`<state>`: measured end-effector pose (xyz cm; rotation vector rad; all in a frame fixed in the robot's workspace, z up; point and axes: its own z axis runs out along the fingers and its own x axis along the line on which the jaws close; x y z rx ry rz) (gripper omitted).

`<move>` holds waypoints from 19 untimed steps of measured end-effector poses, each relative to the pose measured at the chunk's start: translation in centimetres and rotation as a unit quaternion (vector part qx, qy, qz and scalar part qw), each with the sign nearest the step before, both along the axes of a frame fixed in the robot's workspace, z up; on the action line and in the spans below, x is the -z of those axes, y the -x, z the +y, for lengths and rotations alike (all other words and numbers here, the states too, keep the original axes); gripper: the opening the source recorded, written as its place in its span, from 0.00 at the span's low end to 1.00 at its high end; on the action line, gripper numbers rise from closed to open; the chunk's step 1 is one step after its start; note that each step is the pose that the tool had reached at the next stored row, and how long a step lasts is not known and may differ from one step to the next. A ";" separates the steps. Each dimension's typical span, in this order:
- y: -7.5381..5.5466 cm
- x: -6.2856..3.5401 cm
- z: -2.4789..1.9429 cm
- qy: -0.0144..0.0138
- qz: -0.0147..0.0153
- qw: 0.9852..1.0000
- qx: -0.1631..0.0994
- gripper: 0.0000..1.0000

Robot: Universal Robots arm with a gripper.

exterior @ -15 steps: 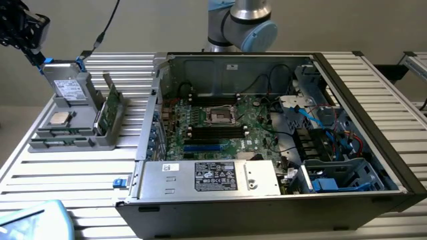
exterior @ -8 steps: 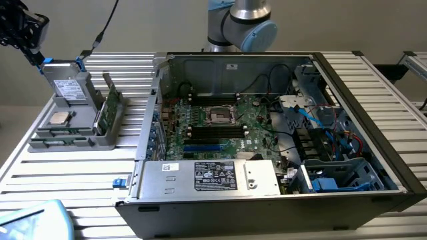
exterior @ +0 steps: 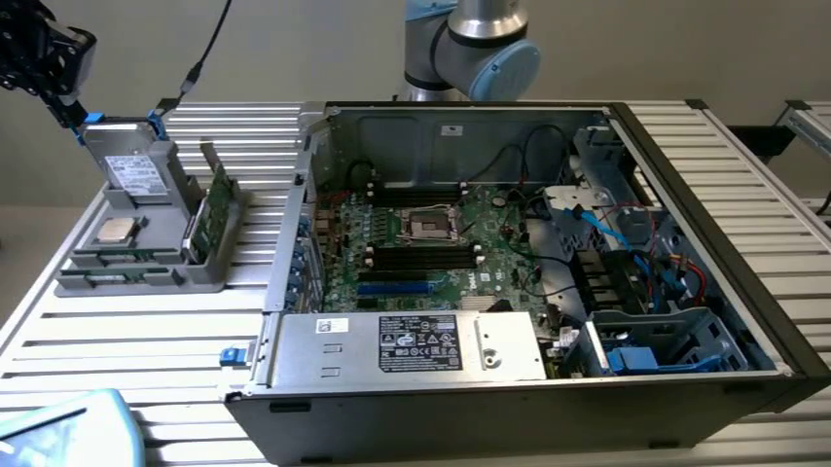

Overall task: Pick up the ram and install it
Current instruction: 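Pick up the ram and move it above insertion slot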

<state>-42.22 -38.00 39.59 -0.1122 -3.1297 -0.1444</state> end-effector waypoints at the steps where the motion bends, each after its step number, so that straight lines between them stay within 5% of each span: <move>1: 0.0 0.00 0.00 0.000 0.000 1.000 0.000 0.11; 6: 0.1 0.03 0.00 0.000 0.000 1.000 -0.031 0.11; 10: 0.1 0.08 0.00 0.000 0.000 0.998 -0.067 0.11; 14: 0.1 0.18 0.00 0.000 0.002 0.995 -0.102 0.11; 19: 0.1 0.40 0.00 -0.001 0.009 0.989 -0.145 0.11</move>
